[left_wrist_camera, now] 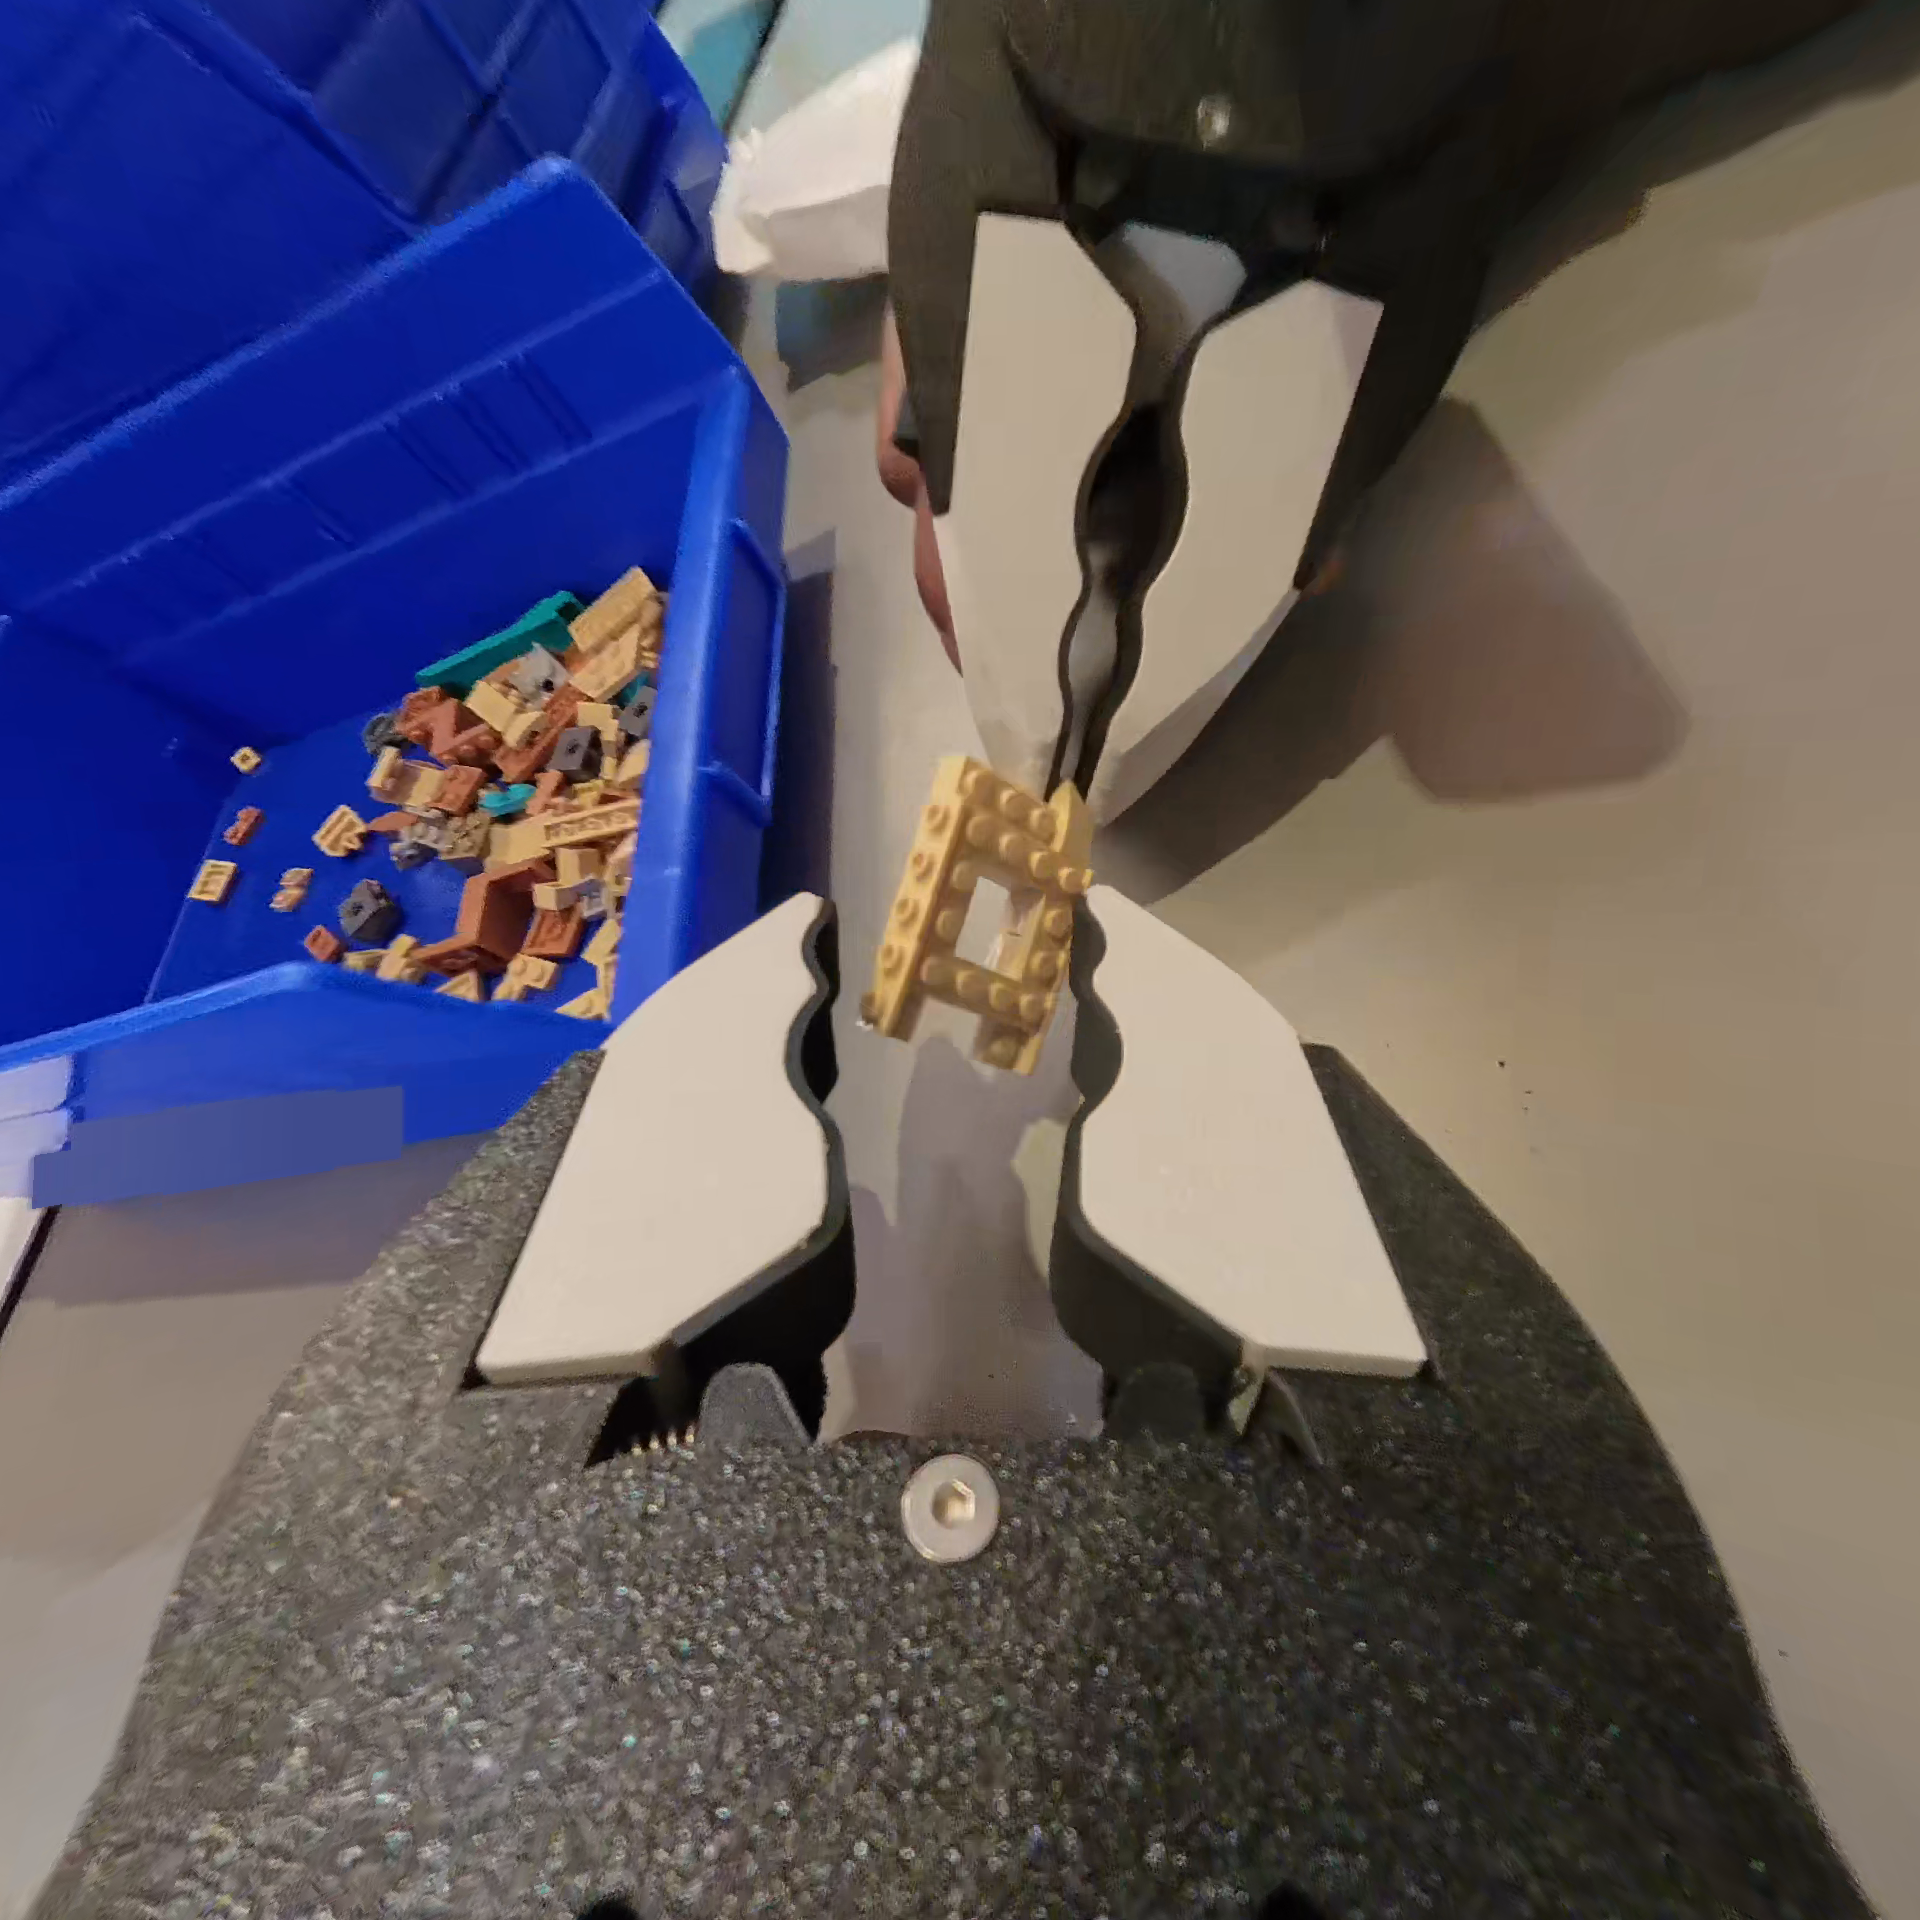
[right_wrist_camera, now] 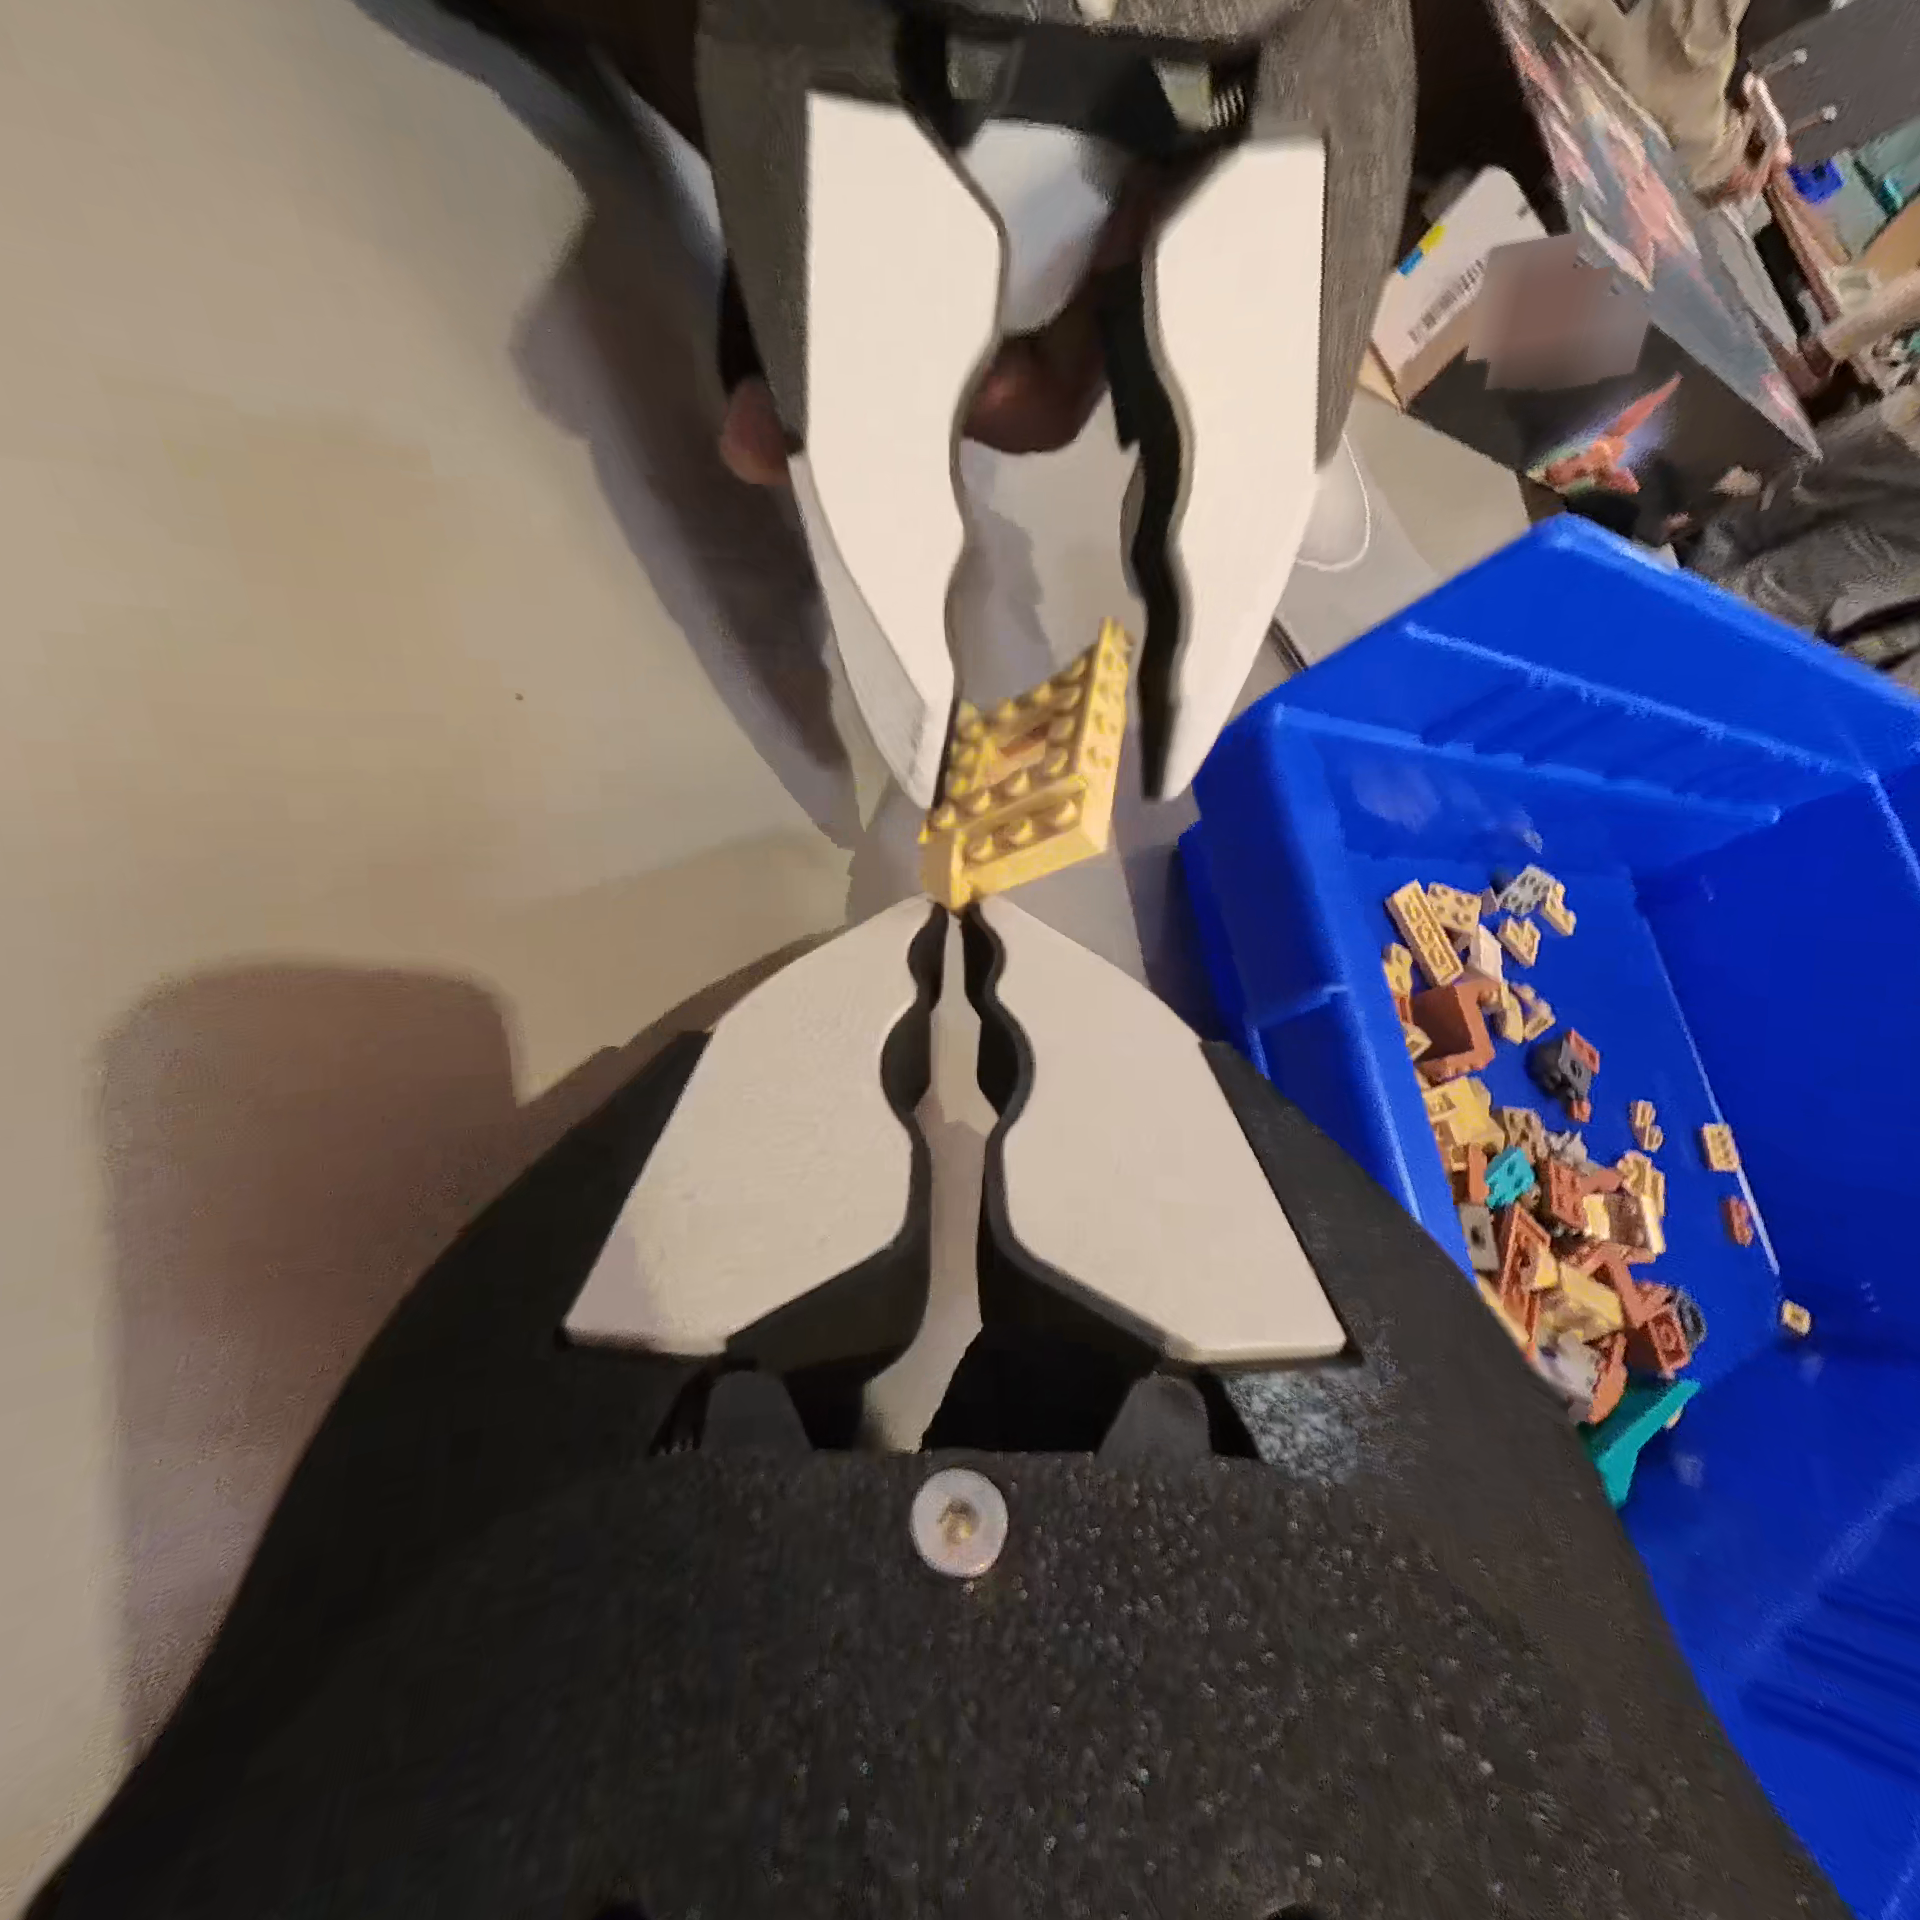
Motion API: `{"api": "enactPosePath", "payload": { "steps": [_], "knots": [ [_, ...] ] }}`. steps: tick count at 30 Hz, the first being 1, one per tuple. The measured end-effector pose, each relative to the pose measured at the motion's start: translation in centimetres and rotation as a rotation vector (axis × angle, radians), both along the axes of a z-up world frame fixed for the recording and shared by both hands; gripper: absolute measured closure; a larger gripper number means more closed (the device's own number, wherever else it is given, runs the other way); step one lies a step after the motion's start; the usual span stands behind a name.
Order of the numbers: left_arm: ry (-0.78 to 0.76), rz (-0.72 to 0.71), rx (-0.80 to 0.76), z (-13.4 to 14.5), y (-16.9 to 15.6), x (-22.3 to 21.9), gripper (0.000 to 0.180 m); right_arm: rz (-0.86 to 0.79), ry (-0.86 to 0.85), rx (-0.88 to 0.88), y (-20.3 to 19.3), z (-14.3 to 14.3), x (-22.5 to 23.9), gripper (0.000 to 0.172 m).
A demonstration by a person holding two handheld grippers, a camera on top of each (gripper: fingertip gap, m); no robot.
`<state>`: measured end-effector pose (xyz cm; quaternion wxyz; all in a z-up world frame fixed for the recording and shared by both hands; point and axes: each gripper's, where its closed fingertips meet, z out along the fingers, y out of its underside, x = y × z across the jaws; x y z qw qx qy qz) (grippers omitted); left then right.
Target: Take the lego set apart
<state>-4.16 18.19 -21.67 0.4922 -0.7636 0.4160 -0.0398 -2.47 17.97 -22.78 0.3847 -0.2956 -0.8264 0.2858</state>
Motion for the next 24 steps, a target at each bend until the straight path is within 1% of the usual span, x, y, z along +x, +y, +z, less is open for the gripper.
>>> {"api": "enactPosePath", "payload": {
  "steps": [3,4,9,14,17,20,22,24],
  "knots": [
    [0.067,-0.021,-0.037,-1.2,-0.4,0.2,0.151,0.033,-0.026,0.076,0.0,-1.1,0.2,0.17],
    [0.072,-0.016,-0.046,-1.3,-0.5,0.1,0.165,0.021,-0.024,0.085,0.2,-1.3,0.1,0.171],
    [0.049,0.035,-0.038,-1.3,-0.2,-0.1,0.167,-0.026,-0.062,0.002,0.8,-1.2,0.1,0.168],
    [0.112,0.085,-0.001,-1.5,0.4,-0.3,0.167,-0.068,-0.107,-0.023,0.9,-1.4,0.1,0.157],
    [0.136,0.113,0.017,-1.4,0.6,-0.3,0.167,-0.137,-0.122,-0.034,1.3,-1.5,-0.2,0.162],
    [0.134,0.152,0.019,-1.4,0.8,-0.3,0.167,-0.197,-0.138,-0.024,1.6,-1.7,-0.4,0.162],
    [0.108,0.178,-0.007,-1.6,0.8,-0.4,0.167,-0.206,-0.124,0.001,1.8,-1.7,-0.5,0.162],
    [0.047,0.212,-0.043,-1.7,0.9,-0.6,0.167,-0.2,-0.087,0.047,2.0,-1.5,-0.6,0.162]
  ]
}}
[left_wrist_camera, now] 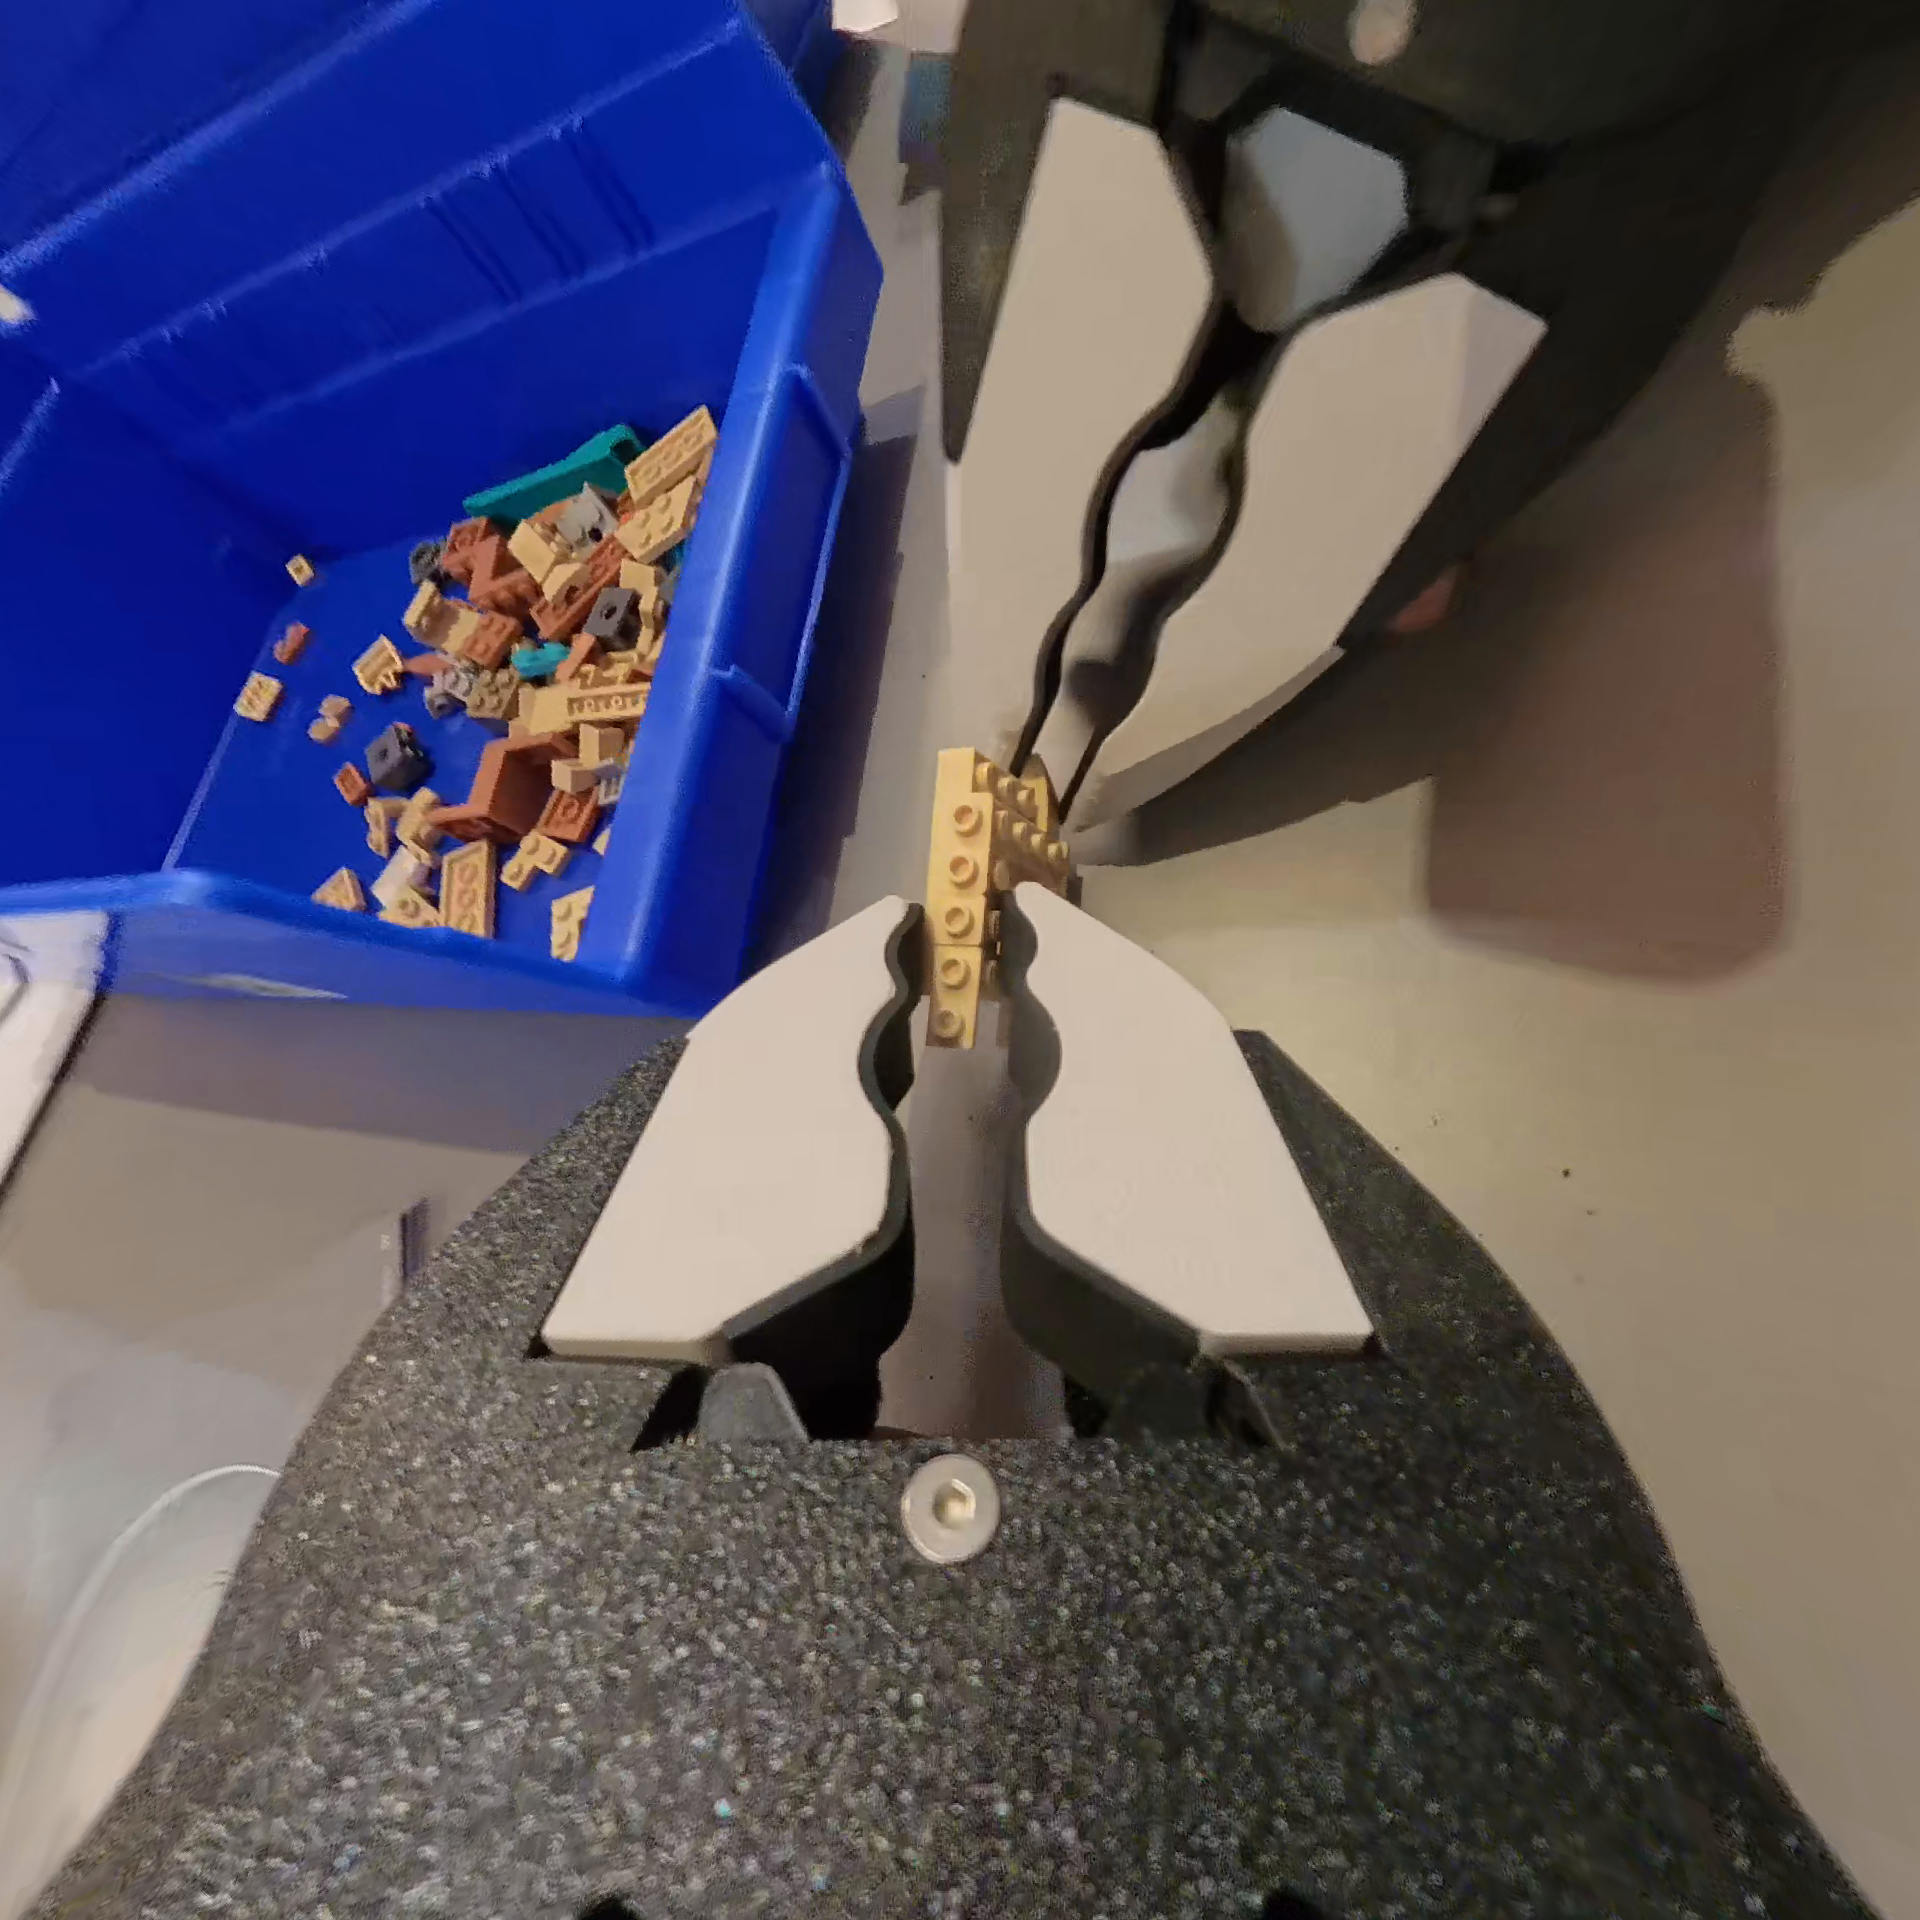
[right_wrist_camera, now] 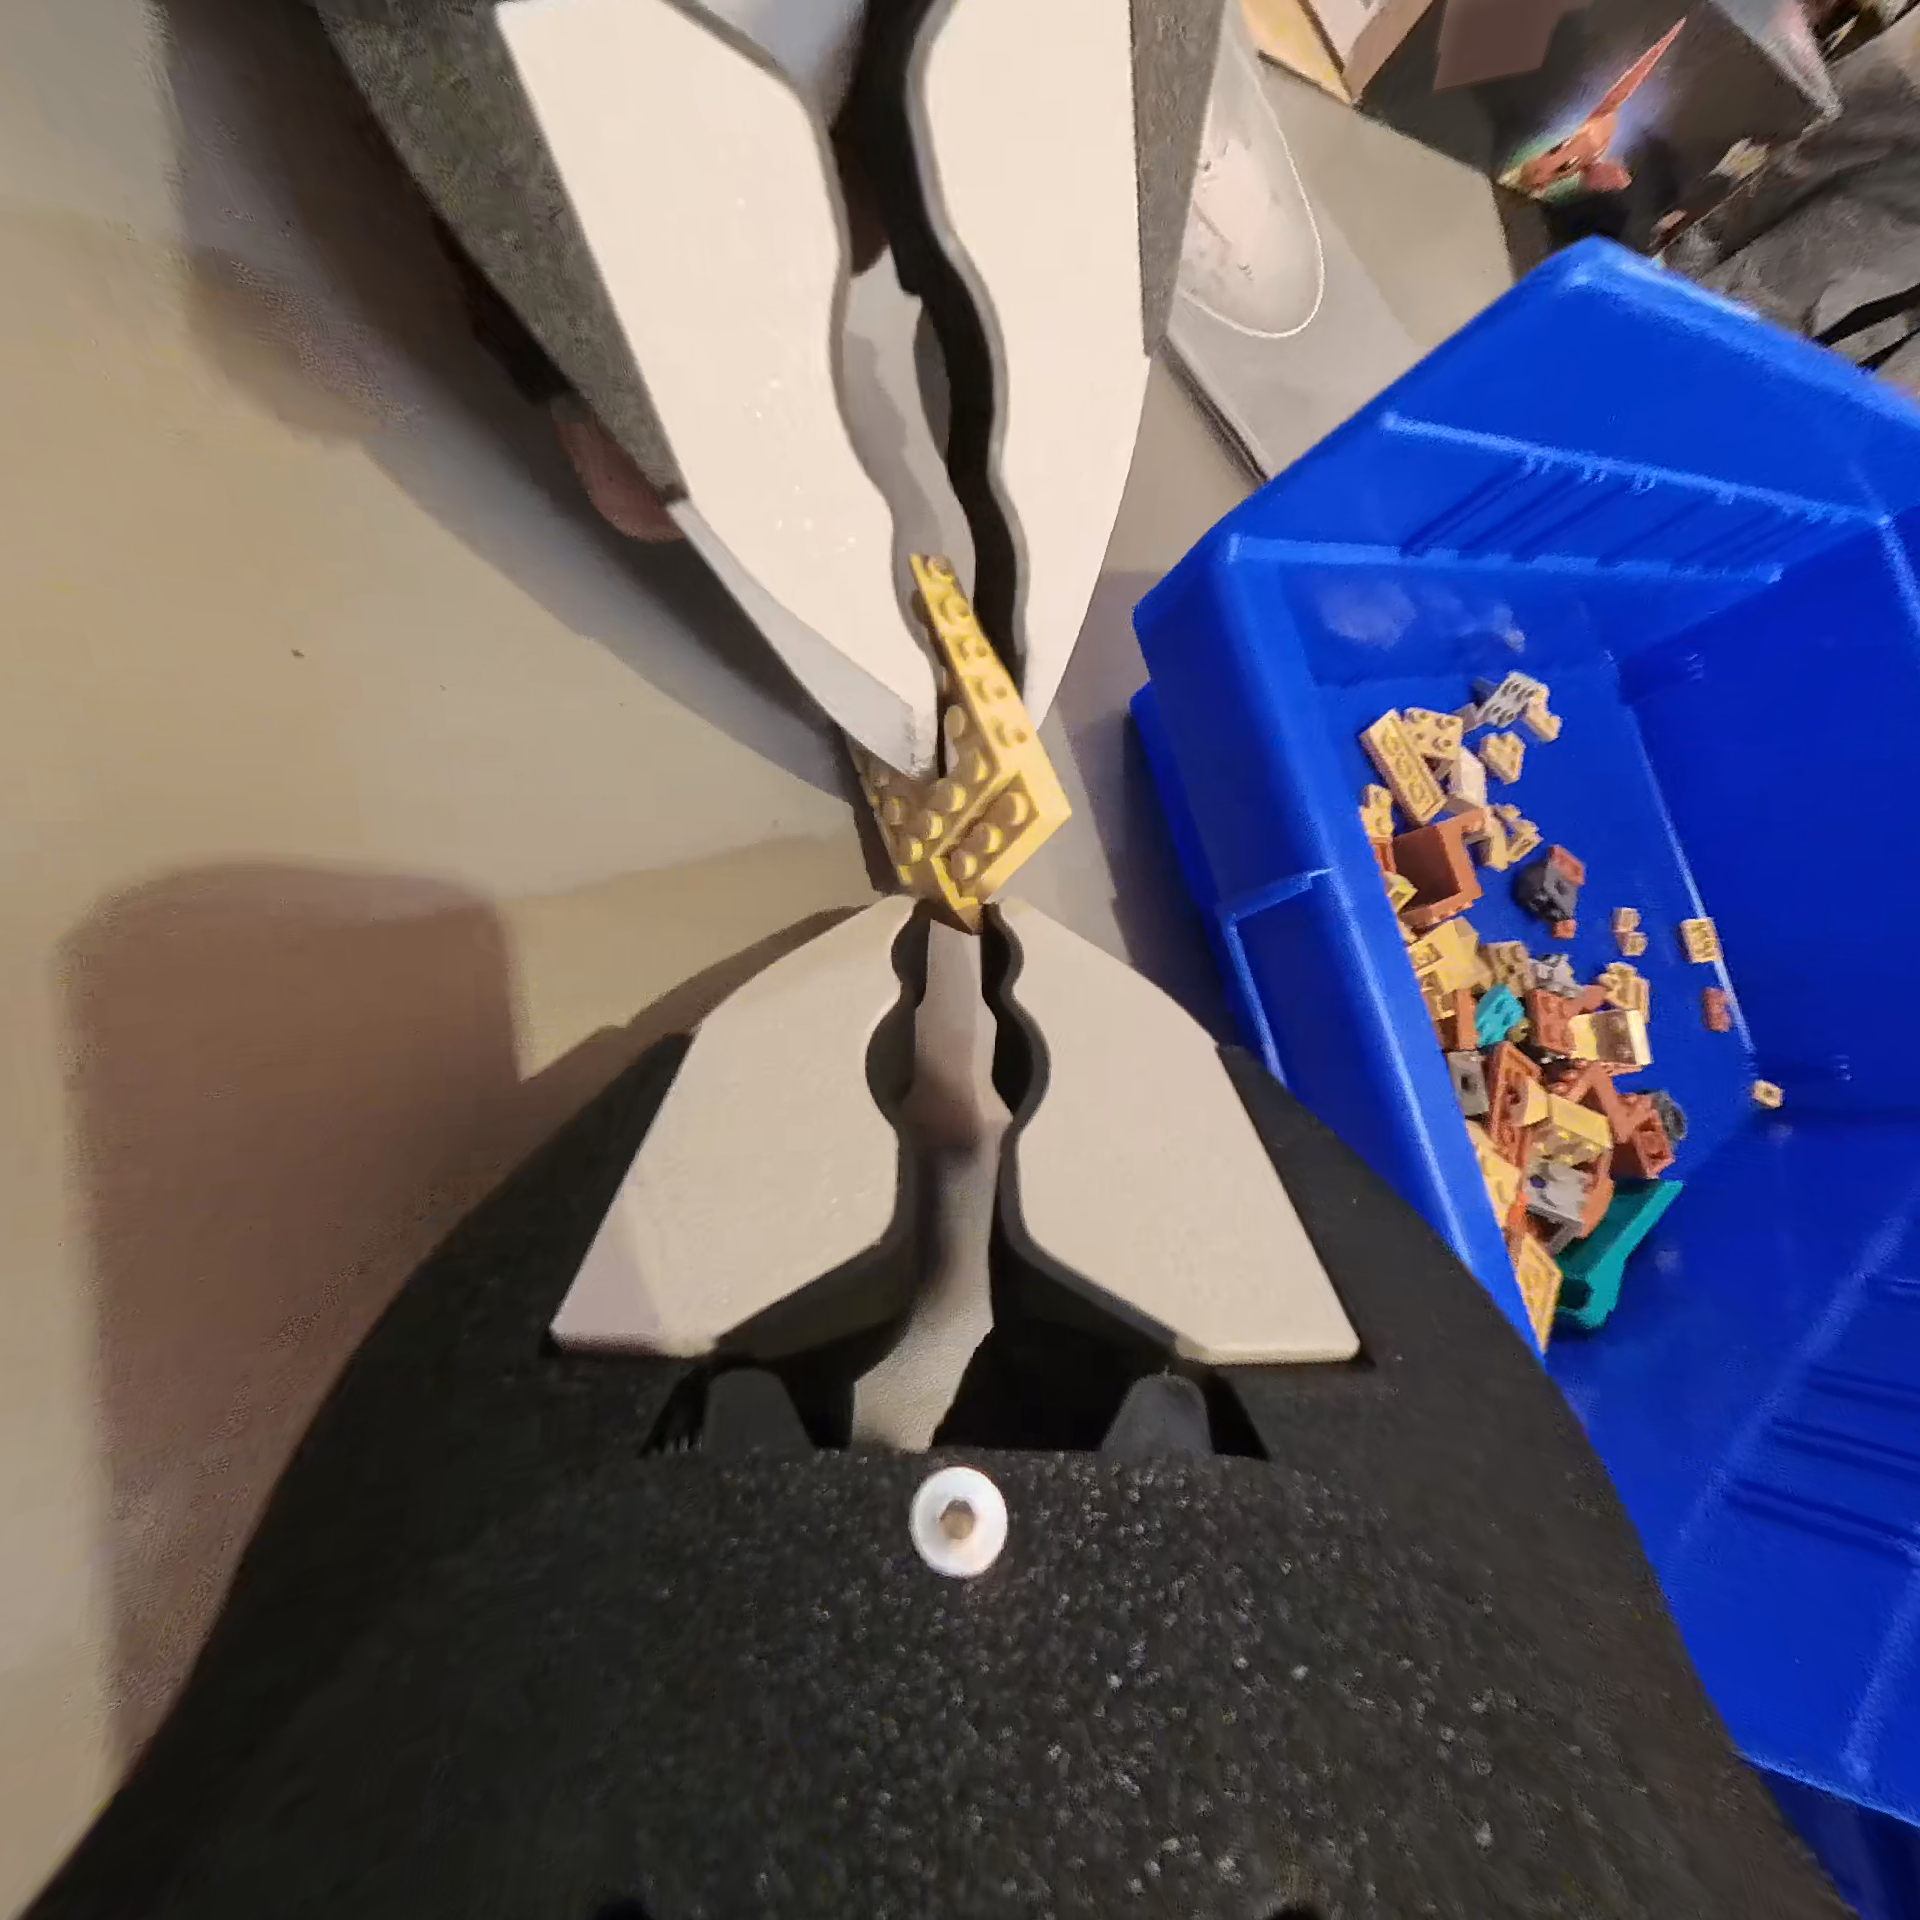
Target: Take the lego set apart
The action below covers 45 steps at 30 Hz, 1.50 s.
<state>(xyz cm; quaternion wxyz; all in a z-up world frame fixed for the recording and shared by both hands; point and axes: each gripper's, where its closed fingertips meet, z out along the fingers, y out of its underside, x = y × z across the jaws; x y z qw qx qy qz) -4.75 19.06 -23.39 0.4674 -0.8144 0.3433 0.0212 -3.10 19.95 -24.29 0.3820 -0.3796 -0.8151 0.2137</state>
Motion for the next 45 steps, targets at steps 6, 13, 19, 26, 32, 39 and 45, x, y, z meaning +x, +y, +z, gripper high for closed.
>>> {"api": "enactPosePath", "payload": {
  "steps": [6,13,19,26,32,39,45],
  "knots": [
    [-0.049,0.048,-0.027,-0.1,0.2,-0.2,0.167,0.04,0.051,0.047,-1.2,0.4,-0.3,0.167],
    [-0.15,0.055,-0.027,0.5,0.2,-0.6,0.167,-0.057,0.233,0.019,1.6,4.5,-0.9,0.167],
    [-0.341,0.063,-0.016,2.0,0.3,-1.3,0.167,-0.405,0.298,-0.225,7.9,6.9,-2.5,0.147],
    [-0.589,0.042,0.031,4.4,0.0,-1.4,0.167,-0.238,0.296,-0.366,3.8,7.4,-1.7,0.145],
    [-0.819,0.035,0.099,6.7,0.1,-1.4,0.167,-0.151,0.213,-0.652,-0.3,6.5,-1.4,0.142],
    [-0.844,-0.028,0.136,7.4,0.0,0.4,0.166,-0.076,0.243,-0.849,-1.9,7.6,-1.3,0.158],
    [-0.779,-0.115,0.115,7.5,-0.8,0.3,0.153,-0.028,0.198,-0.769,-1.9,7.3,-0.5,0.16]
  ]
}}
